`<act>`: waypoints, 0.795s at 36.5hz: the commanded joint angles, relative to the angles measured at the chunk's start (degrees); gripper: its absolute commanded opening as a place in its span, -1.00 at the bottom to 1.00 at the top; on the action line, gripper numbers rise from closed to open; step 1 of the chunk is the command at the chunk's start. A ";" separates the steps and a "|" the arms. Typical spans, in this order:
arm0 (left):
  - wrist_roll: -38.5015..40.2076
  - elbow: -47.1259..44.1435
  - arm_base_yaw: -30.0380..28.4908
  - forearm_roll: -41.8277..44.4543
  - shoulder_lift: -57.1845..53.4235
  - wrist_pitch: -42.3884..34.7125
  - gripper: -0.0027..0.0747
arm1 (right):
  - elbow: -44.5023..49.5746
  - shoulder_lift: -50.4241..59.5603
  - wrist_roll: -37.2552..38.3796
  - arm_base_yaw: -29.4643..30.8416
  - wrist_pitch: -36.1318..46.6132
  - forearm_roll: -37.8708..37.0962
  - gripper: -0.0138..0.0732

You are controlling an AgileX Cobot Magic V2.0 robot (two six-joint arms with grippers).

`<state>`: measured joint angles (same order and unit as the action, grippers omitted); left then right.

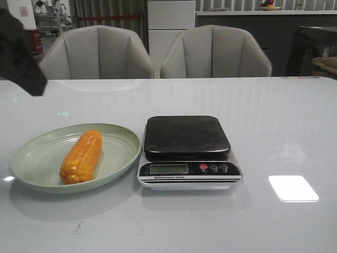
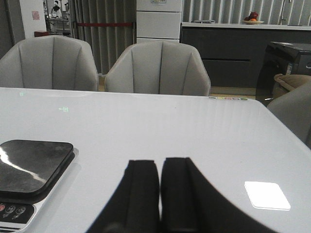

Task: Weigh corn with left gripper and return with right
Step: 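Lower the left gripper onto the corn cob on the plate and grasp it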

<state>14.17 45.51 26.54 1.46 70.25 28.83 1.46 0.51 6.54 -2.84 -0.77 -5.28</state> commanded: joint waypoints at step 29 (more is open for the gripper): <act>2.09 17.57 3.10 -6.41 30.70 2.72 0.26 | 0.61 1.11 -0.50 0.40 4.28 -0.02 -0.25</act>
<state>15.83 60.09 29.33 -3.48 102.82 31.98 1.46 0.51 6.54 -2.84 -0.77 -5.28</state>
